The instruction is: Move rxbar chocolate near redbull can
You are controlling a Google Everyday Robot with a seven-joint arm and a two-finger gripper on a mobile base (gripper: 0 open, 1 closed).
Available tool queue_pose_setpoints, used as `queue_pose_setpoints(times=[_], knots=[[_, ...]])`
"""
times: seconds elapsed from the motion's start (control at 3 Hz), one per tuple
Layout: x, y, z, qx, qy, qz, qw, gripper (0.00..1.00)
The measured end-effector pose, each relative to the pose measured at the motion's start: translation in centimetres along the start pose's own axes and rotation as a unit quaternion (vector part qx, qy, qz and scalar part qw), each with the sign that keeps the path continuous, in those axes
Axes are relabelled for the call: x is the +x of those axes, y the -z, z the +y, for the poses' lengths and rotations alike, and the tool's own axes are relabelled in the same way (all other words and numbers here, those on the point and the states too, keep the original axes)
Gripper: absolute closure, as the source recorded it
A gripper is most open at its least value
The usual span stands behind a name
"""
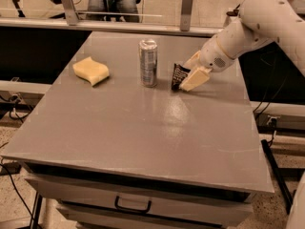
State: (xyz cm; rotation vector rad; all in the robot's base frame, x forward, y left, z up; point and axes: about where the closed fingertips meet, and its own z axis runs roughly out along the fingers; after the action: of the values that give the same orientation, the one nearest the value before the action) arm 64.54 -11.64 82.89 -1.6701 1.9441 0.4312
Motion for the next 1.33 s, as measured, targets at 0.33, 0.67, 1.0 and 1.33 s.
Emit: queue_pose_setpoints(times=[0.33,0.67,1.0,1.33], knots=[[-0.3,0.2,0.0,-0.001,-0.002,-0.003,1.0,0.28],[-0.5,0.0,0.2,-0.007,0.003,-0.002,1.0,0.0],[-1.0,-0.7,0.9,-0.023,0.016,0.0,0.9996,0.0],[-1.7,-1.3,1.4,-0.05,0.043,0.014,0.9977,0.0]])
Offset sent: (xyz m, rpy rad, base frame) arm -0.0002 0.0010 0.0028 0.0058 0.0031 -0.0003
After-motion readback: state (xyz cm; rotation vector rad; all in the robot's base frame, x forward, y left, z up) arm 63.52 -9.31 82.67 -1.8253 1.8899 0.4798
